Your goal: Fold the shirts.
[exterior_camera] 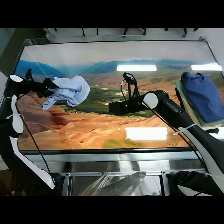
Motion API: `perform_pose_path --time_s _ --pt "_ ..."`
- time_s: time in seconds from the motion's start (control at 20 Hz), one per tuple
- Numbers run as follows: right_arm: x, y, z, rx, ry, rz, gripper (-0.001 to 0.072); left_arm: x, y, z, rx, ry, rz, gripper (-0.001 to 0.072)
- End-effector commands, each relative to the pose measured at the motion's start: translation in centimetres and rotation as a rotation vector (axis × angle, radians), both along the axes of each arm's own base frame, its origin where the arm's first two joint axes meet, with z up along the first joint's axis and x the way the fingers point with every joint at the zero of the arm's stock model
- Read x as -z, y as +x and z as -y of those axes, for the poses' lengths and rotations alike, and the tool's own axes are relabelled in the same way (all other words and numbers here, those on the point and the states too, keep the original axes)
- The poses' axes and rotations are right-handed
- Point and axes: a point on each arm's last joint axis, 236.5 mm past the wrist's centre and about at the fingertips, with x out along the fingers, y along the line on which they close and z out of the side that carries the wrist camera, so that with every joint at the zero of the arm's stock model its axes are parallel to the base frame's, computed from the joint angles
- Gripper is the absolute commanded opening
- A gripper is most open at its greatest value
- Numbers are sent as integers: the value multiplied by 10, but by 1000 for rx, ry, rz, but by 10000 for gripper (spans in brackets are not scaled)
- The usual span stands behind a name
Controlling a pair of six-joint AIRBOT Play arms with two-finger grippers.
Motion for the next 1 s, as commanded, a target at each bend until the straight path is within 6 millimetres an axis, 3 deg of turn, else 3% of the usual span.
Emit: perform_pose_path --time_s 0.0,0.05,0.2,0.35,0.5,0.6,0.75,0.95 --pt "-1 0 -2 3 12 -4 19 10 8 27 58 -23 -19 305" --pt "-1 0 -2 3 11 -5 19 7 11 29 63 -17 -4 18" --pt "-3 0 -4 7 21 -4 19 -28 2 33 140 8 38 10" --pt "-5 -1 0 7 28 -27 19 -89 -27 47 289 31 85 9" --pt "-13 -15 40 -82 -39 -47 19 -135 -58 77 317 49 132 10" --pt "-27 -2 84 -23 -105 11 19 -147 -95 113 366 43 124 10" --pt "-52 14 157 95 -232 123 20 -145 -158 185 442 23 124 10" --pt "-72 7 211 190 -305 153 19 -130 -236 300 539 -14 136 10"
